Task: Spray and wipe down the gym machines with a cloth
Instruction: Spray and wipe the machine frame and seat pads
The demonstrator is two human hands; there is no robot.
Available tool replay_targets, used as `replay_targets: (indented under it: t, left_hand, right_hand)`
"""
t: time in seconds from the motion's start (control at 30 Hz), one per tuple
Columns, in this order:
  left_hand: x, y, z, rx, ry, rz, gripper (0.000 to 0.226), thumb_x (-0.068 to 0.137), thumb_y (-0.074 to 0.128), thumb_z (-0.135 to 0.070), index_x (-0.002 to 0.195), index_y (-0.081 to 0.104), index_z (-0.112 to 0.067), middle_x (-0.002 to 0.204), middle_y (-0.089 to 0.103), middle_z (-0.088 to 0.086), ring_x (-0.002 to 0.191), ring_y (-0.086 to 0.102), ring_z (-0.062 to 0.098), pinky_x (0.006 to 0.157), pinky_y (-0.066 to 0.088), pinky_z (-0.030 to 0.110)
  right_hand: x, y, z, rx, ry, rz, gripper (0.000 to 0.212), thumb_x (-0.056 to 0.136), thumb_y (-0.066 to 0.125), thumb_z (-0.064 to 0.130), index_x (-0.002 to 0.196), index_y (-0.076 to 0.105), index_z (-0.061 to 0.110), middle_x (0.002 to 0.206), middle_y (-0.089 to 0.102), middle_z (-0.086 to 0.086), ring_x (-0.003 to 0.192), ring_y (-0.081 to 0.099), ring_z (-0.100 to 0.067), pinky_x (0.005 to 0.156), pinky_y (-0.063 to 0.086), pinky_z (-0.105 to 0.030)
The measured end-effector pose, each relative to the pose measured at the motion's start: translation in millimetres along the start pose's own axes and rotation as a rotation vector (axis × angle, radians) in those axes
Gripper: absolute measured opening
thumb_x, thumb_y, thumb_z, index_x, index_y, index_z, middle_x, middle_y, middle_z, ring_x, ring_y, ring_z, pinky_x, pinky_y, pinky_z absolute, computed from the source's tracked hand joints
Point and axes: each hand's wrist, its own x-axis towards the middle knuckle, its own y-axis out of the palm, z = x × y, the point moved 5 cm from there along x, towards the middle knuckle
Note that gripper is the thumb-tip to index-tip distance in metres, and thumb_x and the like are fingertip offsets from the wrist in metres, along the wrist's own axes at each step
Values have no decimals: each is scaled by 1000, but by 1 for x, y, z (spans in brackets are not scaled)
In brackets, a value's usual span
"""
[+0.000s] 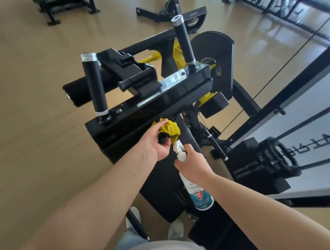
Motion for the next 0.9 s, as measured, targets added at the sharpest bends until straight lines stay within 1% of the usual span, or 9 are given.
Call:
replay_targets:
  t: [0.1,0.2,0.33,0.43,0.57,0.63,0.67,0.8,0.9]
  left_hand:
    - [13,26,1,3,-43,54,17,98,69,-18,85,68,-6,73,69,4,64,68,13,52,58,20]
    - [28,49,4,-9,-84,81,16,98,68,-18,89,67,-5,85,65,4,73,65,13,46,56,21]
    - [47,81,10,53,-97,95,16,98,68,-22,94,66,-7,86,64,3,73,63,12,53,59,19]
    - [55,101,16,100,-87,85,18,96,72,-26,100,68,-9,88,68,3,76,67,12,68,59,19]
    - [61,111,23,208,-55,93,26,95,72,-33,111,68,-14,100,70,6,83,69,15,61,59,22]
    - [62,107,23,243,-28,105,34,95,71,-39,120,66,-15,110,70,7,92,70,17,68,59,23]
    - [61,103,22,256,-14,115,37,95,70,-42,120,67,-15,111,72,7,93,71,17,71,60,23]
    - [52,74,21,341,36,103,46,93,66,-56,119,68,-18,110,75,6,93,72,17,64,59,24]
    - [39,47,18,389,67,87,46,95,59,-61,110,71,-20,102,78,2,93,73,16,74,57,26]
  right_hand:
    - [4,-8,-11,26,25,-13,40,95,67,33,128,45,29,92,58,10,76,63,-11,58,47,-29]
    - [9,-15,-21,48,59,-21,38,94,66,32,126,45,29,90,58,11,76,63,-11,58,47,-28]
    - [17,-28,-32,73,87,-45,37,94,66,32,125,46,28,90,58,10,76,63,-12,58,46,-29]
    - [24,-37,-40,95,116,-62,38,93,66,34,125,46,30,93,61,7,78,65,-16,63,54,-33]
    - [30,-43,-51,114,143,-72,39,91,65,35,124,45,31,99,65,1,81,67,-20,68,59,-37]
    - [32,-43,-54,113,145,-69,38,92,65,34,124,45,30,98,64,1,81,66,-20,64,55,-35]
    - [33,-42,-53,108,141,-67,37,92,65,34,123,45,30,98,63,1,80,66,-20,64,54,-34]
    - [36,-35,-46,76,116,-50,34,92,65,35,120,47,28,96,63,2,81,65,-21,70,58,-38]
    - [36,-26,-36,48,78,-16,35,95,64,33,124,46,26,90,59,6,76,62,-15,59,49,-32]
